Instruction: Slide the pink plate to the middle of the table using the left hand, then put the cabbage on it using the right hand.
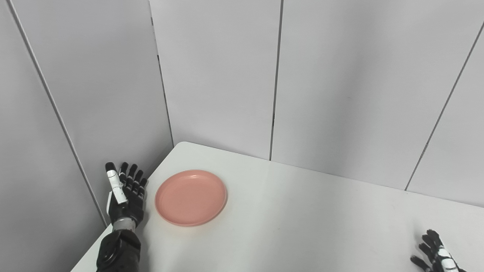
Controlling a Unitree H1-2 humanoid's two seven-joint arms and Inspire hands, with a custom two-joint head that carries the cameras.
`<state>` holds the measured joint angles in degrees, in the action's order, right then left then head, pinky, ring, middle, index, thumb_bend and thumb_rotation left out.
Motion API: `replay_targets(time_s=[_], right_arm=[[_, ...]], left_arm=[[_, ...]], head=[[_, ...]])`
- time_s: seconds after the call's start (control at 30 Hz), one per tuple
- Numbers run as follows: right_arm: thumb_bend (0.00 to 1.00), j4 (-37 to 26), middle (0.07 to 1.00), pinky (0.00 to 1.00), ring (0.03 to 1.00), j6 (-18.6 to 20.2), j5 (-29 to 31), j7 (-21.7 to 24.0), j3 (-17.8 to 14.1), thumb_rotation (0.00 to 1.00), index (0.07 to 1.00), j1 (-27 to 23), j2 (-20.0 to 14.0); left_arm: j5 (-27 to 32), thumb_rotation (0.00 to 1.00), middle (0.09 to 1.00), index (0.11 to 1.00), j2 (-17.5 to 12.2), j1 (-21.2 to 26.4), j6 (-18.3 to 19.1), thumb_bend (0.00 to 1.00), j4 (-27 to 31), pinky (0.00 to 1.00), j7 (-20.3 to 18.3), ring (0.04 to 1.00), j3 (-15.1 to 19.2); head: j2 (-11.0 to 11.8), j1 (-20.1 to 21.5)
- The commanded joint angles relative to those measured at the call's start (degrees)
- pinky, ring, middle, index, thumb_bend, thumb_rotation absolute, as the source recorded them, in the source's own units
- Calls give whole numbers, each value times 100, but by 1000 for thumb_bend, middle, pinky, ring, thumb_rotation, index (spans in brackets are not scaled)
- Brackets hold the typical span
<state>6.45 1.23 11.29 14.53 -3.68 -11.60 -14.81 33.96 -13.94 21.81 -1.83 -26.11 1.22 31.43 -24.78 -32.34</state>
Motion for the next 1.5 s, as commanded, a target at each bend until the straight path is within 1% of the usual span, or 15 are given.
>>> replay_targets(time_s=[0.0, 0.17, 0.27, 0.3, 0.37, 0.5, 0.57, 0.63, 0.73, 0.93, 1.13, 1.2, 1.27, 1.37, 1.47], right_arm=[[334, -201, 1000, 1000, 1000, 80, 20, -38, -57, 1000, 1000, -5, -30], [349, -65, 1000, 1000, 1000, -39, 52, 39, -57, 1000, 1000, -38, -64], [377, -59, 1000, 1000, 1000, -51, 47, 39, -55, 1000, 1000, -42, -63], [379, -150, 1000, 1000, 1000, -6, 8, 16, -40, 1000, 1000, -15, -67], [348, -241, 1000, 1000, 1000, 40, -33, -2, -27, 1000, 1000, 11, -79], [303, -286, 1000, 1000, 1000, 112, 8, 11, -37, 1000, 1000, 11, -64], [285, -223, 1000, 1000, 1000, -19, 14, 60, -29, 1000, 1000, 4, -74], [281, -229, 1000, 1000, 1000, -39, -19, 46, -20, 1000, 1000, 7, -75], [286, -296, 1000, 1000, 1000, 63, 46, 41, -38, 1000, 1000, 23, -50], [277, -479, 1000, 1000, 1000, 258, 52, -10, -34, 1000, 1000, 60, -29], [258, -612, 1000, 1000, 1000, 367, 49, -17, -28, 1000, 1000, 87, -7], [266, -643, 1000, 1000, 1000, 381, -31, -27, -3, 1000, 1000, 100, -36], [260, -694, 1000, 1000, 1000, 414, -101, -64, 5, 1000, 1000, 108, -31], [239, -762, 1000, 1000, 1000, 544, -25, -63, -33, 1000, 1000, 97, 23], [211, -771, 1000, 1000, 1000, 489, -88, -72, -21, 1000, 1000, 94, 39]], left_arm=[[31, 923, 975, 984, -183, 236, -126, 904, -21, 995, -109, 968, 13], [19, 907, 955, 951, -217, 311, -205, 907, -357, 958, -173, 953, 47], [15, 911, 951, 948, -220, 330, -232, 897, -438, 967, -215, 959, 50], [-9, 913, 951, 948, -208, 341, -239, 896, -463, 968, -186, 960, 46], [-36, 918, 938, 935, -198, 366, -285, 888, -562, 982, -195, 958, 35], [-47, 927, 958, 944, -186, 401, -278, 886, -678, 998, -243, 966, -23], [-140, 943, 961, 944, -201, 407, -291, 881, -749, 990, -268, 963, -109], [-178, 946, 965, 950, -205, 409, -293, 869, -790, 988, -313, 961, -182], [-188, 955, 976, 958, -194, 401, -225, 844, -764, 999, -384, 974, -281], [-328, 972, 979, 978, -158, 359, 18, 865, -640, 993, -362, 979, -541], [-499, 976, 982, 991, -142, 341, 43, 877, -645, 1000, -443, 990, -785], [-589, 983, 981, 985, -125, 352, 20, 907, -668, 1000, -419, 987, -861], [-616, 976, 974, 967, -101, 370, 22, 910, -704, 986, -414, 976, -903], [-603, 965, 966, 949, -46, 371, 91, 878, -664, 973, -419, 965, -938], [-625, 957, 954, 939, -14, 361, 128, 862, -670, 964, -468, 953, -1004]], head=[[-2, 8], [-50, 7], [-62, 7], [-75, 8], [-87, 13], [-111, 31], [-122, 40], [-137, 54], [-158, 81], [-183, 104], [-212, 149], [-221, 169], [-234, 194], [-244, 220], [-260, 259]])
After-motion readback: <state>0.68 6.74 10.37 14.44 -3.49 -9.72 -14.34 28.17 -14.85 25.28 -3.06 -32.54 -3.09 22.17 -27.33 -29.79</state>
